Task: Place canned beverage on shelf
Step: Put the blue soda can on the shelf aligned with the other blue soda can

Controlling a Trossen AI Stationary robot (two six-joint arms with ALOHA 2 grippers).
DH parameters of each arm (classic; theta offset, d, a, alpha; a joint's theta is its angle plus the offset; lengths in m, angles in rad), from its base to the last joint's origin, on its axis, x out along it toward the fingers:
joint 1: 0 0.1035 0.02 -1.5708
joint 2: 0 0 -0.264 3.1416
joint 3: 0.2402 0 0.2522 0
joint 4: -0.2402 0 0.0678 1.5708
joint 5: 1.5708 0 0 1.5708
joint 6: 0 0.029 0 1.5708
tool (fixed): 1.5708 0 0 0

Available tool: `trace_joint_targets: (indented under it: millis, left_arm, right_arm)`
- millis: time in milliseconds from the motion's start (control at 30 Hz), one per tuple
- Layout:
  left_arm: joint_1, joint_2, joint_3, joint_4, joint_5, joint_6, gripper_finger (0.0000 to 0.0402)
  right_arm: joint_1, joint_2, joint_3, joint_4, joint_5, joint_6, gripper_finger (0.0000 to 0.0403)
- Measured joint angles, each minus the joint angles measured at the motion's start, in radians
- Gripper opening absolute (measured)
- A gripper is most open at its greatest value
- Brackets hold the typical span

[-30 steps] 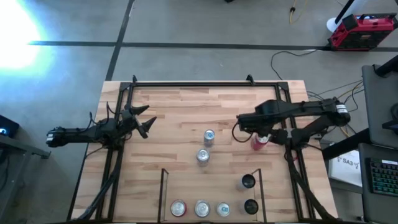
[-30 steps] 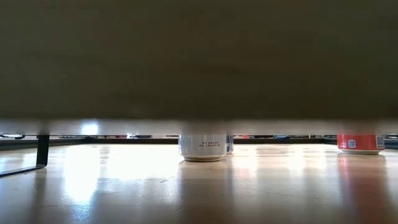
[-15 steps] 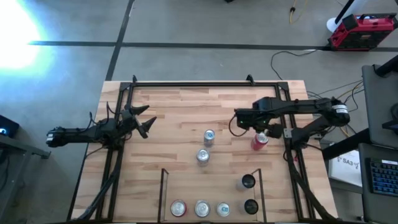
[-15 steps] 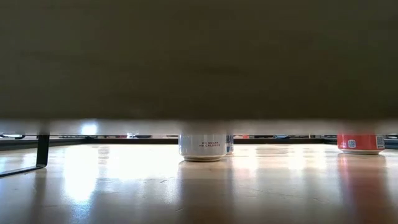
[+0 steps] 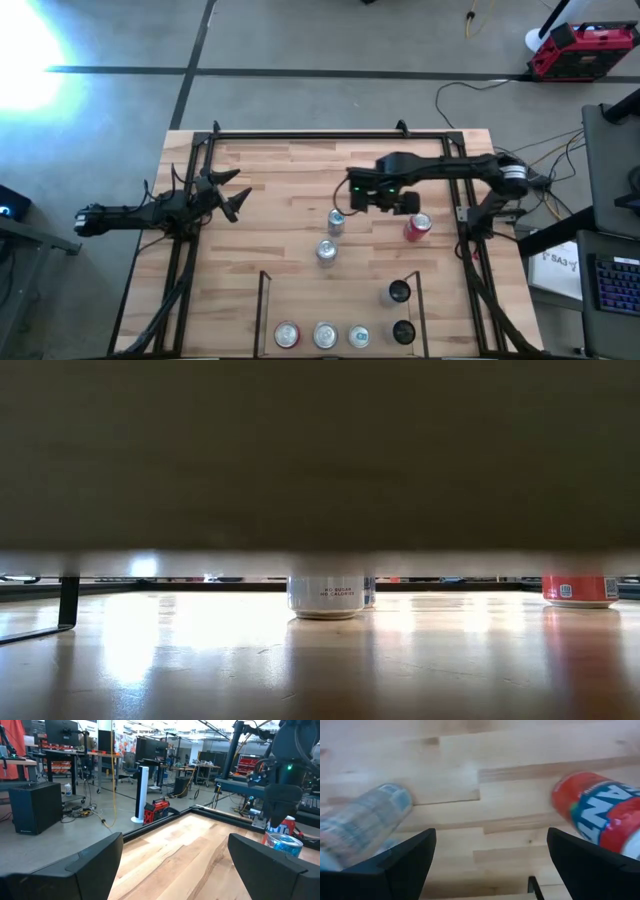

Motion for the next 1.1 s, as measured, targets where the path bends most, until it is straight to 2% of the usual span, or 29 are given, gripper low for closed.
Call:
trace_joint_targets:
  millis: [233, 433, 567, 900, 1100]
  left_arm:
    - [0.0, 0.0, 0.0, 0.0, 0.0, 0.0, 0.0346]
    - [0.0, 0.0, 0.0, 0.0, 0.0, 0.0, 0.0346]
    - [0.0, 0.0, 0.0, 0.0, 0.0, 0.0, 0.0346]
    - [0.0, 0.0, 0.0, 0.0, 0.0, 0.0, 0.0346]
    - [0.0, 0.0, 0.0, 0.0, 0.0, 0.0, 0.0346]
  right_arm:
    - [0.013, 0.173, 0.282, -0.105, 0.005, -0.1, 0.0366]
    - [0.037, 0.254, 0.458, -0.131, 0.037, -0.152, 0.0366]
    - [0.063, 0.31, 0.535, -0.129, 0.08, -0.17, 0.0366]
    - [0.075, 0.472, 0.709, -0.178, 0.061, -0.236, 0.0366]
    - [0.085, 0.51, 0.727, -0.188, 0.056, -0.245, 0.0366]
